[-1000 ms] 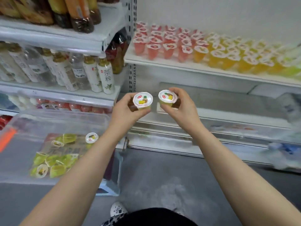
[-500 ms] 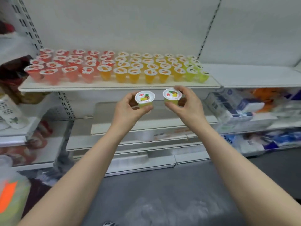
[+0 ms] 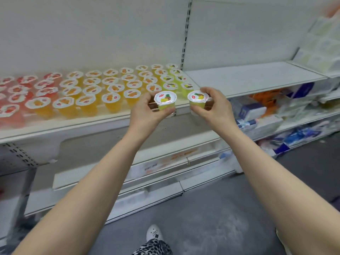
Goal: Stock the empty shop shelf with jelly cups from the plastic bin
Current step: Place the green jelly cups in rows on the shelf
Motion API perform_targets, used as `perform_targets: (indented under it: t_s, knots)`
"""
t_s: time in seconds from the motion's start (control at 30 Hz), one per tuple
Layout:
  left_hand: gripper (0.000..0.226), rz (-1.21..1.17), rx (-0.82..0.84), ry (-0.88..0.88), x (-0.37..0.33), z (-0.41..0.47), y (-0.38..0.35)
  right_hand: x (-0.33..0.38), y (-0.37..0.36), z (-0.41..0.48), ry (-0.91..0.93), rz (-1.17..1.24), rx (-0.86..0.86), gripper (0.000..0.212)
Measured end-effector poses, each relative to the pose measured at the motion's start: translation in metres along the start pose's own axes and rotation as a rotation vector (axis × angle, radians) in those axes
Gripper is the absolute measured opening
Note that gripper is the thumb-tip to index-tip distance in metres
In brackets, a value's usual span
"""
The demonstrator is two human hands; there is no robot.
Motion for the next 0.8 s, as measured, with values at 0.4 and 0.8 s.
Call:
perform_targets:
  t_s: [0.4, 0.8]
  knots:
    - [0.055, 0.071, -0.025, -0.016, 0.0, 0.131, -0.029, -0.057, 0.011, 0.111, -0.018, 0.068, -0.078, 0.049]
    - [0.053, 0.187, -0.179, 0.063, 0.0, 0.195, -0.047, -0.112, -0.024, 0.232, -0.021, 0.014, 0.175, 0.044]
Point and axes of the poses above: each hand's wrist, its own z-axis towards the middle knuckle, its own y-axis out of the back of the hand, x = y × z, the point moved 3 cm from there along z, towards the middle knuckle, and after that the axes turned 4 degrees about x, right-handed, at the moved point
